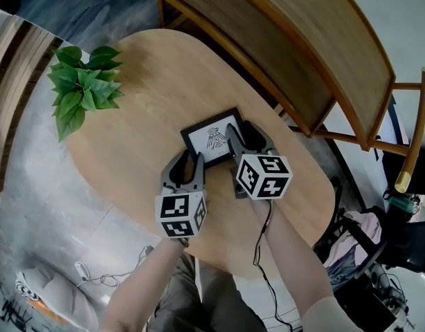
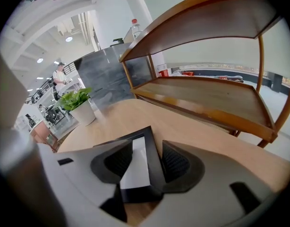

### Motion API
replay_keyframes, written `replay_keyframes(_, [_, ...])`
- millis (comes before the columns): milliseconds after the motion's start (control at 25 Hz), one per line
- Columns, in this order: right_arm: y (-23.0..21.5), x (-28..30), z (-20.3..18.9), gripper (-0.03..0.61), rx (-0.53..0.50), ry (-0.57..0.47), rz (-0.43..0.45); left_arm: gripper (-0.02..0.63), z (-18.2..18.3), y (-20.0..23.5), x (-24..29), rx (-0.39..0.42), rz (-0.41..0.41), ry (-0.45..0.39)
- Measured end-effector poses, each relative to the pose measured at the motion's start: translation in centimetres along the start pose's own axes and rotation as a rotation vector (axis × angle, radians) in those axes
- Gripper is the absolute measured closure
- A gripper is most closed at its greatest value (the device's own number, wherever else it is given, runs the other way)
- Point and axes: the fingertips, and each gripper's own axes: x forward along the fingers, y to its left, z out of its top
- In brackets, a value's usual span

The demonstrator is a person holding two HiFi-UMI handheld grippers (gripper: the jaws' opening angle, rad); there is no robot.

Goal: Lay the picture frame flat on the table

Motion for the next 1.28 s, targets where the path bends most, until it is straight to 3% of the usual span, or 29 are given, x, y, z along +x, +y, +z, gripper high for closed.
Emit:
replay_keyframes(200, [-0.2, -0.3, -0.8, 0.399, -0.057, 0.044, -0.019, 0.505, -0.8, 0.0, -0.2, 0.035, 0.042, 0.028])
replay_keyframes(480, [-0.5, -1.7, -0.4, 0.400, -0.085, 0.037, -0.052, 0.505, -0.9, -0.9, -1.3, 0.089, 0.015, 0.031])
replay_keyframes(640, [-0.1, -3.2, 0.6, 0.411, -0.094, 0.016, -0.050, 0.505, 0.4, -1.5, -2.8, 0.106, 0.005, 0.007])
replay_keyframes(920, [3.0, -7.6, 3.5, 0.484, -0.103, -0.046, -0.017, 0.534, 4.1, -3.0, -6.6, 0.163, -0.032, -0.023])
replay_keyframes(1160, [6.5, -12.4, 7.5, 0.522, -0.129, -0.112, 0.020, 0.550, 8.1, -4.7, -10.9, 0.299, -0.040, -0.067])
replay_keyframes(1280, [8.8, -15.4, 10.3, 0.532, -0.271, -0.160, 0.024, 0.583, 10.6, -5.9, -13.3, 0.389, -0.043, -0.109])
